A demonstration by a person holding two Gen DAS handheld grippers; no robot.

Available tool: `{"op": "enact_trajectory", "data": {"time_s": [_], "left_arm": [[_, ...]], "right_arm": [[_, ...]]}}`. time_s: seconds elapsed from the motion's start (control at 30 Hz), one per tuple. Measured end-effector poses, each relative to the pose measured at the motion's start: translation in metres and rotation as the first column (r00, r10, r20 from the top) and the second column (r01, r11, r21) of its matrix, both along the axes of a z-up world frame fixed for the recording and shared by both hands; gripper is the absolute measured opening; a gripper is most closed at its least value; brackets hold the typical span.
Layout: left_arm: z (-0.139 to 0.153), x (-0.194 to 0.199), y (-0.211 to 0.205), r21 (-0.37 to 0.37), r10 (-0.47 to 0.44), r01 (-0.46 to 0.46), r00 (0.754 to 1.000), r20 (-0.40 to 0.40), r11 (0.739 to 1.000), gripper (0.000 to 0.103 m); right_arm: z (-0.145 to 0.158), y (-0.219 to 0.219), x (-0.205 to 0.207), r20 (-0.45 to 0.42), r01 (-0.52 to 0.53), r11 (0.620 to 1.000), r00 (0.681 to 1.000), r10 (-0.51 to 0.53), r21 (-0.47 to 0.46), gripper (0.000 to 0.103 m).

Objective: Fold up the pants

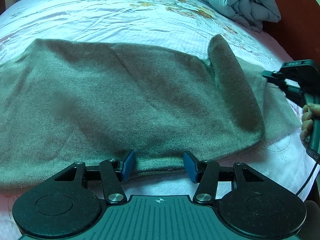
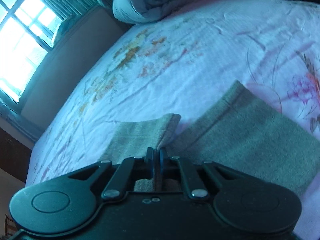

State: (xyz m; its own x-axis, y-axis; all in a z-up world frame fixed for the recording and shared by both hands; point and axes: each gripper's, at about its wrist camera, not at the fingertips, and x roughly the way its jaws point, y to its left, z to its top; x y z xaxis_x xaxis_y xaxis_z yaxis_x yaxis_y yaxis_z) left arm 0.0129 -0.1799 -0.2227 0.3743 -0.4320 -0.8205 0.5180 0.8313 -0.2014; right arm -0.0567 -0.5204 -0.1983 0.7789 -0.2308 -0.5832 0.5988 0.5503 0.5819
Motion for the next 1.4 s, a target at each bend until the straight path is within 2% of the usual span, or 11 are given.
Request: {"op": "enact_trajectory", "data": {"time_s": [0.27,0.4,0.6,0.7,0.77,0.83,0.87,0.97,1.0,1.3,1.4], "left_arm": [[0.001,-0.001,0.002,-0.01,-0.008,0.008,1.0,0.002,1.0,0.053],[0.001,-0.001,0.003,-0.015,-0.01,0.01,1.0,0.0,1.0,0.053],[0.003,-0.001,0.002,-0.011,-0.014,0.014,1.0,-0.003,1.0,0.053],[0.002,0.0,0.001,-0.008,-0.009,0.009,1.0,-0.002,1.0,0.054],[0.002,-0.001,0.0,-0.001,-0.012,0.012,1.0,0.004,1.0,0.054],[0.002,-0.001,0.0,-0.001,-0.011,0.011,1.0,0.005,1.0,0.055],[0.002,-0.001,0.0,-0.001,-0.012,0.012,1.0,0.005,1.0,0.055],[0.002,-0.002,0.0,0.001,-0.011,0.011,1.0,0.007,1.0,0.055],[0.002,-0.002,0.0,0.003,-0.013,0.013,1.0,0.011,1.0,0.055],[0.004,-0.002,0.003,-0.013,-0.006,0.006,1.0,0.006,1.0,0.056],[0.011,-0.004,0.005,-0.021,-0.005,0.005,1.0,0.021,1.0,0.056]], "right_arm": [[0.042,0.027,-0.059,0.062,0.109,0.969,0.993,-0.098,-0.222,0.0],[0.036,0.039,-0.098,0.05,0.192,0.941,0.981,-0.185,-0.278,0.0],[-0.013,0.027,-0.125,-0.033,0.276,0.95,0.958,-0.283,-0.147,0.0],[-0.019,0.028,-0.125,-0.041,0.271,0.953,0.959,-0.279,-0.138,0.0],[-0.019,0.024,-0.123,-0.039,0.267,0.958,0.961,-0.273,-0.108,0.009],[-0.02,0.018,-0.128,-0.023,0.31,0.948,0.95,-0.312,-0.068,0.031],[-0.022,0.015,-0.133,-0.017,0.331,0.942,0.943,-0.332,-0.05,0.033],[-0.026,0.004,-0.139,-0.025,0.348,0.937,0.937,-0.349,-0.02,0.018],[-0.026,0.002,-0.138,-0.033,0.341,0.94,0.939,-0.342,-0.029,0.007],[-0.017,0.012,-0.136,-0.068,0.313,0.942,0.944,-0.323,-0.124,0.0],[-0.014,0.012,-0.136,-0.062,0.286,0.953,0.954,-0.293,-0.101,0.0]]}}
